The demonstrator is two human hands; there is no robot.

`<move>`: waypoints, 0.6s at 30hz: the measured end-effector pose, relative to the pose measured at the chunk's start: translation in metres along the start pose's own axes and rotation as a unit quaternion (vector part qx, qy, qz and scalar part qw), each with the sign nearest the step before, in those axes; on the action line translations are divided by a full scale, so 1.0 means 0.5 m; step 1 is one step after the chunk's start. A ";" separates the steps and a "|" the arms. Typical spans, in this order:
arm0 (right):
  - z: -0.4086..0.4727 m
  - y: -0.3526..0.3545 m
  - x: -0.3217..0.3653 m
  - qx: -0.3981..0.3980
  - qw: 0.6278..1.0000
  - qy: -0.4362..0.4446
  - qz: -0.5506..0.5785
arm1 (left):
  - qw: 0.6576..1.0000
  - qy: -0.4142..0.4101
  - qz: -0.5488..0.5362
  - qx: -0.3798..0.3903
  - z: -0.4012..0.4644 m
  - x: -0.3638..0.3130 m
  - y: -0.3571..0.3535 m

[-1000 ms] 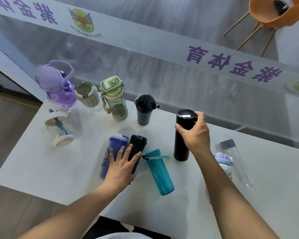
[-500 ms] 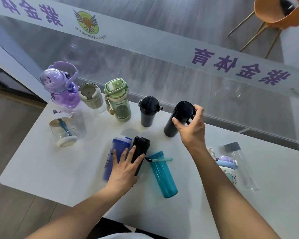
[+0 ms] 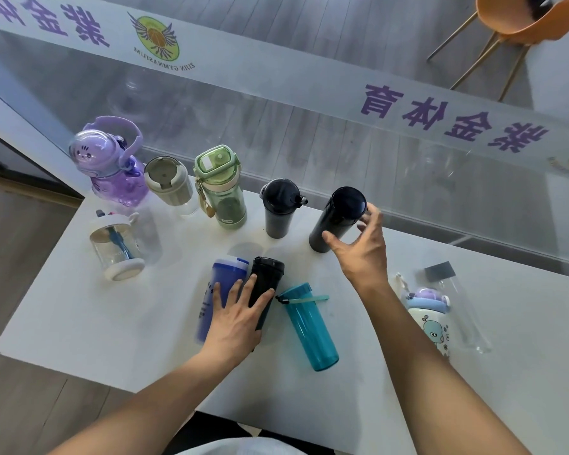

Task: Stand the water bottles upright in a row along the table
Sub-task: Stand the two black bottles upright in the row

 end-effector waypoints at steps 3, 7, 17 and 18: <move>-0.043 -0.027 -0.028 0.024 0.998 -0.038 -0.044 | 1.000 -0.003 -0.003 -0.006 -0.001 0.001 0.005; -0.112 -0.098 -0.041 0.177 0.973 -0.015 -0.144 | 1.000 -0.012 -0.003 -0.006 -0.003 0.002 0.009; -0.154 -0.180 -0.033 0.262 0.912 0.015 -0.315 | 0.999 -0.036 -0.011 -0.008 -0.005 0.012 0.023; -0.153 -0.173 -0.037 0.252 0.918 0.010 -0.305 | 0.999 -0.042 -0.012 -0.009 -0.005 0.011 0.026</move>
Point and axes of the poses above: each hand's wrist, its own z-axis towards the middle knuckle, its own y-axis out of the back of the hand, x = y × z, the point moved 3 cm from there along z, towards the middle knuckle, and after that the axes turned 12 degrees about -z, right-handed, at the moved point
